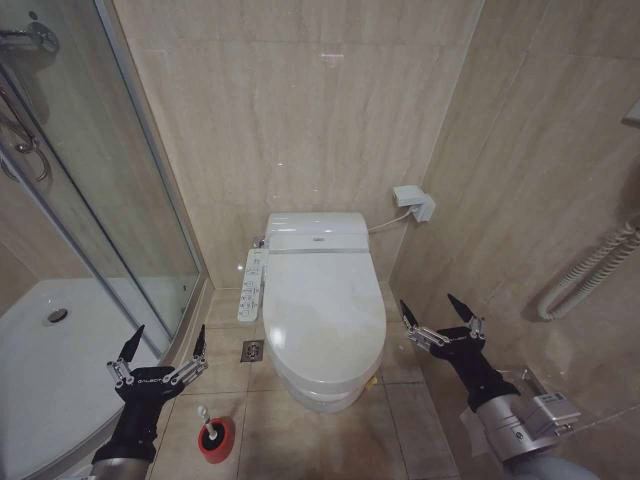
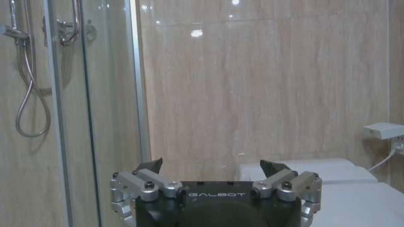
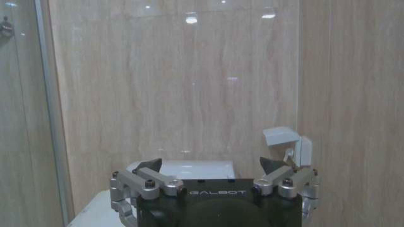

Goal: Open the toilet lid, clean the toilet bowl with a toilet brush, close the toilet lid, and flush.

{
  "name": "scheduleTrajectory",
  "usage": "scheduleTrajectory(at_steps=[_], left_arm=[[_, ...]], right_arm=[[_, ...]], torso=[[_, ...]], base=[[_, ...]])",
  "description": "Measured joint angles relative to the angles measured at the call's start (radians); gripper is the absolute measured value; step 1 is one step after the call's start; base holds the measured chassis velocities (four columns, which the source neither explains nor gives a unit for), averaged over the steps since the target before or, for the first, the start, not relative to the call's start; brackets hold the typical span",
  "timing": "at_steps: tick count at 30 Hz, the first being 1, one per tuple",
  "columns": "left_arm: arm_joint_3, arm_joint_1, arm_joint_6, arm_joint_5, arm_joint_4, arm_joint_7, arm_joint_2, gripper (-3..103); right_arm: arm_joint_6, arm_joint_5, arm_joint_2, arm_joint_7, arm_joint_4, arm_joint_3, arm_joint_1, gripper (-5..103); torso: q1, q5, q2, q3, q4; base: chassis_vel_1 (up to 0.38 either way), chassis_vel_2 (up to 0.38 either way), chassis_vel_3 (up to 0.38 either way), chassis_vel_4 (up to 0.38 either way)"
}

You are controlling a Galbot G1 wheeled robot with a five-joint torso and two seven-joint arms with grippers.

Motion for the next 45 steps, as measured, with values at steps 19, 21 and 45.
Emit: scheduleTrajectory(at_steps=[19,21,45], left_arm=[[0.000,0.000,0.000,0.000,0.000,0.000,0.000,100],[0.000,0.000,0.000,0.000,0.000,0.000,0.000,100],[0.000,0.000,0.000,0.000,0.000,0.000,0.000,100]], right_arm=[[0.005,0.002,0.001,0.001,0.003,-0.002,-0.001,100],[0.005,0.002,0.001,0.001,0.003,-0.002,-0.001,100],[0.005,0.003,0.001,0.001,0.003,-0.002,-0.001,100]], torso=[[0.000,0.0000,0.000,0.000,0.0001],[0.000,0.0000,0.000,0.000,0.0001],[0.000,0.0000,0.000,0.000,0.0001]], base=[[0.000,0.000,0.000,0.000],[0.000,0.000,0.000,0.000],[0.000,0.000,0.000,0.000]])
